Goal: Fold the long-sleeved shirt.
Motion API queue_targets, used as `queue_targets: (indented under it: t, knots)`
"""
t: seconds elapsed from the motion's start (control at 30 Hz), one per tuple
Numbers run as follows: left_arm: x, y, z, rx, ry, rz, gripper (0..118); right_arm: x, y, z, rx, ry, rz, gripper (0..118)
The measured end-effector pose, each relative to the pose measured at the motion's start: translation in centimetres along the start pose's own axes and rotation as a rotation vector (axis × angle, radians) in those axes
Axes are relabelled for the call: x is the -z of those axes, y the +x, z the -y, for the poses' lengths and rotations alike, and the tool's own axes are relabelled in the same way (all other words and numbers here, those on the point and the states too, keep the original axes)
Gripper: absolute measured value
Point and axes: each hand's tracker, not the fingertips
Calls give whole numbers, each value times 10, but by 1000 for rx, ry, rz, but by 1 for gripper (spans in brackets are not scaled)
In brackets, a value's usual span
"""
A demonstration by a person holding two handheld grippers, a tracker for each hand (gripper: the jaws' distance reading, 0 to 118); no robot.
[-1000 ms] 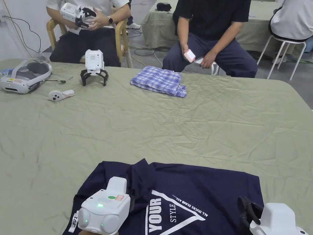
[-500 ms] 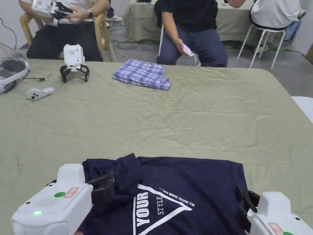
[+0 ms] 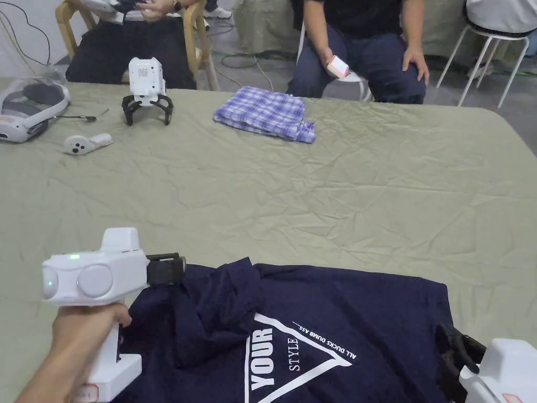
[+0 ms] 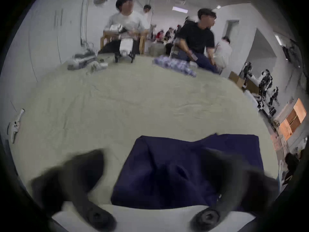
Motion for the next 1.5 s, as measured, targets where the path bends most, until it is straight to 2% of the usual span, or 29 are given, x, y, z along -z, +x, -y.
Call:
queue_targets:
  t: [0.03,0.1,0.17,0.23,0.27,0.33,0.37,0.4,0.5,0.53,0.57,0.63,0.77,0.83,0.9,0.97,1.0,1.03,1.07,1.1,1.13,1.2,1.27,1.3,1.4,1.5]
  knots:
    - [15,-2,-11,9,-24,56,101,5,-1,1,1,-8,-2,0]
    - [52,-7,-26,-13,-178,51,101,16,-1,3,0,-25,-1,0]
    - [70,-13,-29,-75,-235,57,88,25,-2,5,3,-40,2,0]
    - [88,-11,-31,-78,-247,64,67,33,-2,5,16,-56,-3,0]
    - [91,-7,-30,-61,-289,89,64,37,-2,6,16,-63,-5,0]
    - [79,-2,-24,-27,-245,48,56,43,-1,7,15,-77,-5,0]
    - [76,-1,-22,-34,-235,70,30,47,2,8,19,-85,-11,0]
    - [71,-1,-20,-53,-230,104,10,51,5,7,25,-92,-14,0]
    - [67,13,-8,71,-212,34,10,63,17,-1,60,-97,-15,0]
    - [67,15,-6,84,-206,28,10,68,23,-6,71,-104,-19,11]
    - [64,11,-5,47,-197,31,10,77,32,-14,100,-126,-32,42]
    - [66,8,-3,18,-194,30,10,104,57,-24,134,-190,-34,118]
    - [65,6,-2,7,-194,26,10,159,101,-42,109,-243,30,117]
    - [66,8,-2,23,-195,19,10,191,118,-43,132,-349,37,116]
    - [65,8,-1,27,-195,13,10,211,122,-39,177,-400,-33,109]
    - [66,9,-2,31,-195,10,10,230,121,-37,155,-443,-50,97]
    - [65,8,-1,33,-193,10,10,237,118,-35,143,-446,-53,89]
    - [65,6,0,33,-192,13,10,246,120,-31,167,-460,-23,70]
    - [63,4,0,34,-190,18,10,251,118,-30,161,-468,-41,49]
    - [66,3,-2,34,-187,22,10,253,115,-31,154,-467,-38,35]
    - [64,2,-1,34,-182,28,10,254,111,-34,136,-463,-22,12]
    - [57,0,-1,25,-142,41,9,238,102,-40,122,-419,-97,10]
    - [44,-1,-3,19,-71,47,9,224,94,-49,72,-372,-33,10]
    - [37,-2,-3,6,-52,74,9,223,101,-51,100,-364,-83,10]
    - [12,0,-3,44,24,111,9,192,105,-64,100,-280,-112,10]
    - [-15,2,1,63,93,150,9,162,109,-73,68,-207,-155,10]
